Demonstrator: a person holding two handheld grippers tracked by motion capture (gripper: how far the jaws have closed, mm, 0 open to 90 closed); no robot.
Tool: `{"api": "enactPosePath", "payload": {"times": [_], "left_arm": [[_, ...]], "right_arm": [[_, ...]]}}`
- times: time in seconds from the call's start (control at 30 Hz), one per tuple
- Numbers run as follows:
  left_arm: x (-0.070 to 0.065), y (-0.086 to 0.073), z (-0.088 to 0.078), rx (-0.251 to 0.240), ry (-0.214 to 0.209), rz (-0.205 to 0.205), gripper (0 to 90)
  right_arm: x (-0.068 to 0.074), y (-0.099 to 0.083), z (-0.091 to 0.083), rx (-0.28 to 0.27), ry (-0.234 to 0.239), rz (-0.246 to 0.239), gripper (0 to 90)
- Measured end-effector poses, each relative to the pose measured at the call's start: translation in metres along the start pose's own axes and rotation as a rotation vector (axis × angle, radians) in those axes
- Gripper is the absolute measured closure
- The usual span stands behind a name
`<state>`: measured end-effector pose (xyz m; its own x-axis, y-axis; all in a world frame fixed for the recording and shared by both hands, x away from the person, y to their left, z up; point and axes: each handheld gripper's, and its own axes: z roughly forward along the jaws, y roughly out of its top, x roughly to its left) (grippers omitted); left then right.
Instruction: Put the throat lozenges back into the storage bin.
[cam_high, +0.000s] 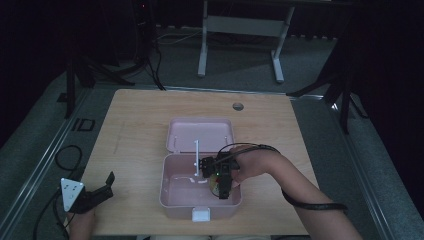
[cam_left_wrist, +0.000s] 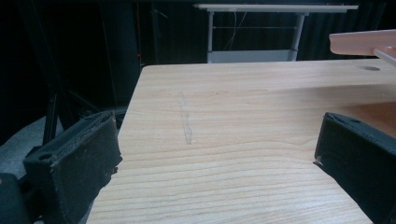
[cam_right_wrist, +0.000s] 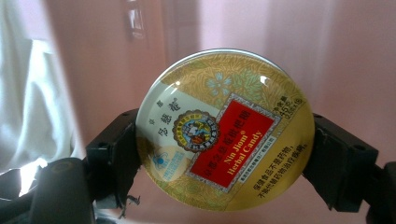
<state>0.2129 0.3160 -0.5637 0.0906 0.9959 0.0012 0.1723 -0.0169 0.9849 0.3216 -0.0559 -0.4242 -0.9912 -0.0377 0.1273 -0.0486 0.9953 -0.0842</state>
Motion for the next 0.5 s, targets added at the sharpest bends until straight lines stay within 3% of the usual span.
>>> {"api": "enactPosePath", "payload": {"times": [0.5], "left_arm": [[0.0, 0.0, 0.0, 0.001, -0.003, 0.002, 0.5]], "right_arm": [[-0.009, 0.008, 0.044, 0.001, 0.014, -0.034, 20.1]]}}
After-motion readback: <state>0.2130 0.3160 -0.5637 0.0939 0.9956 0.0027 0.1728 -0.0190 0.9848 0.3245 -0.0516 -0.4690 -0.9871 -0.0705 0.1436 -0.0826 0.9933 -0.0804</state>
